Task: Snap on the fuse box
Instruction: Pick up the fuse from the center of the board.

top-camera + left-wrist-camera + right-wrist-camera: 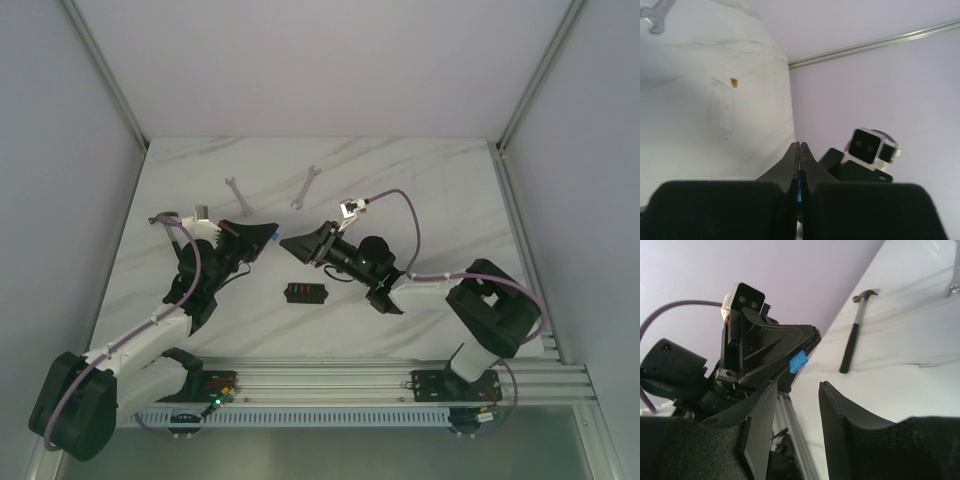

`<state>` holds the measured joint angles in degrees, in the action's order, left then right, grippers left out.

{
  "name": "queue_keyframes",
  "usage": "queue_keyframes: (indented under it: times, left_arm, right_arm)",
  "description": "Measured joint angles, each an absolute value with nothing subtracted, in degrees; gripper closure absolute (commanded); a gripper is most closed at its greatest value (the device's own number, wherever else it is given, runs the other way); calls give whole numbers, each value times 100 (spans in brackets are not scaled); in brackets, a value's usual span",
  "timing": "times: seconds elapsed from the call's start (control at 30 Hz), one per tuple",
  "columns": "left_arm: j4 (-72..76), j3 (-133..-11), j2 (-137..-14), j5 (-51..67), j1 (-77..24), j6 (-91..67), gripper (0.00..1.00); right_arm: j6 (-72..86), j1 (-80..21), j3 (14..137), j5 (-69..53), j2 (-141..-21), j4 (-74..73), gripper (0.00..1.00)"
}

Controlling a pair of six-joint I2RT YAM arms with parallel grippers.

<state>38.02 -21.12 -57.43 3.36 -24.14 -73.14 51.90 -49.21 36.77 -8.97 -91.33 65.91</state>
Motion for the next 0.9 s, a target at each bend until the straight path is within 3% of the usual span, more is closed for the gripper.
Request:
queue_keyframes:
  times: [0.43,0.9]
  left_arm:
    - [4167,-2112,-5653,156,-2792,-7553,100]
    - [4414,-2112,-5699,134,-2928,-7627,100]
  right_arm:
    - [6036,-4921,3677,-895,-9459,7579,62]
    - [6084,-4921,3680,-895,-9459,7708,79]
